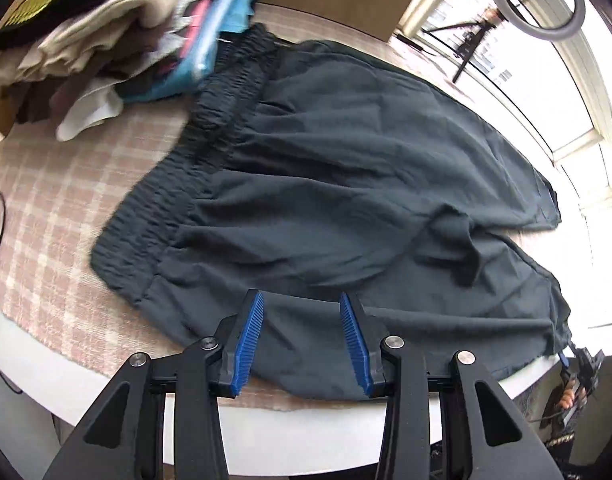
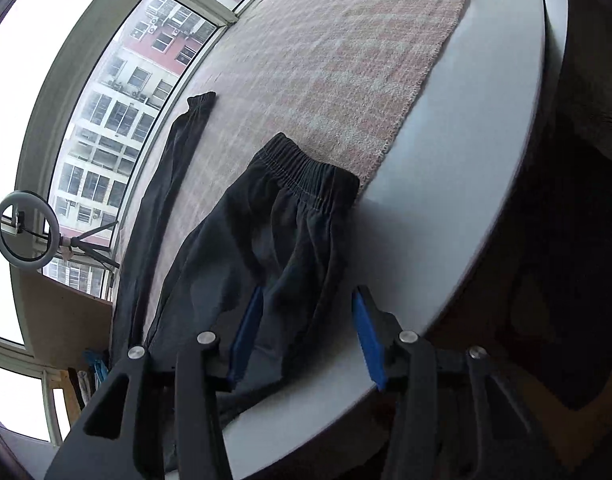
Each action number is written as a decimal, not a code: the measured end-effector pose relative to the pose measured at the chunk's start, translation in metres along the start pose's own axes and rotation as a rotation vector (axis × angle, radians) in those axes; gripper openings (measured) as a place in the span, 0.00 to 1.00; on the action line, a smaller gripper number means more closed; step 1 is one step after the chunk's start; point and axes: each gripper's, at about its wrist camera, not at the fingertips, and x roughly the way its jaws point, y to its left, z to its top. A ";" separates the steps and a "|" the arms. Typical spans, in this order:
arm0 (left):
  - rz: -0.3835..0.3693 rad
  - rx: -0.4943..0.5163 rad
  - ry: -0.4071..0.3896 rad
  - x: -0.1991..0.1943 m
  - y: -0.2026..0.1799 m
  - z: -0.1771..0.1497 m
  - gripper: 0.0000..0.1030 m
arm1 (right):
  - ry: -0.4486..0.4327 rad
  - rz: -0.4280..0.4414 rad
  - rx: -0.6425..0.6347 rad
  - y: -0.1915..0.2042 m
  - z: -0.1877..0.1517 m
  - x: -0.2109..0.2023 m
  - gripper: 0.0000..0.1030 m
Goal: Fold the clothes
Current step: 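Smooth the pants flat with the left gripper while the right gripper holds the cuff, then grasp the waistband with the left gripper while the right gripper holds the cuff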
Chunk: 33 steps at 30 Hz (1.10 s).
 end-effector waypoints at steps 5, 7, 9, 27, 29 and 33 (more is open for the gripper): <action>-0.023 -0.275 -0.046 -0.009 0.084 -0.006 0.54 | 0.048 0.029 -0.083 0.033 -0.008 0.015 0.38; -0.066 -0.341 -0.034 -0.001 0.105 -0.006 0.54 | 0.067 0.024 -0.096 0.042 -0.008 0.024 0.21; -0.081 -0.365 -0.020 0.009 0.114 -0.006 0.54 | 0.072 0.012 -0.094 0.049 -0.007 0.031 0.17; -0.141 -0.334 -0.166 -0.038 0.060 0.045 0.13 | -0.152 0.136 -0.058 0.115 0.051 -0.023 0.02; -0.135 -0.307 -0.192 -0.043 0.044 0.076 0.12 | -0.161 0.153 -0.072 0.135 0.073 -0.016 0.02; -0.082 -0.262 -0.225 -0.035 0.014 0.147 0.12 | -0.154 0.147 -0.132 0.187 0.126 0.020 0.02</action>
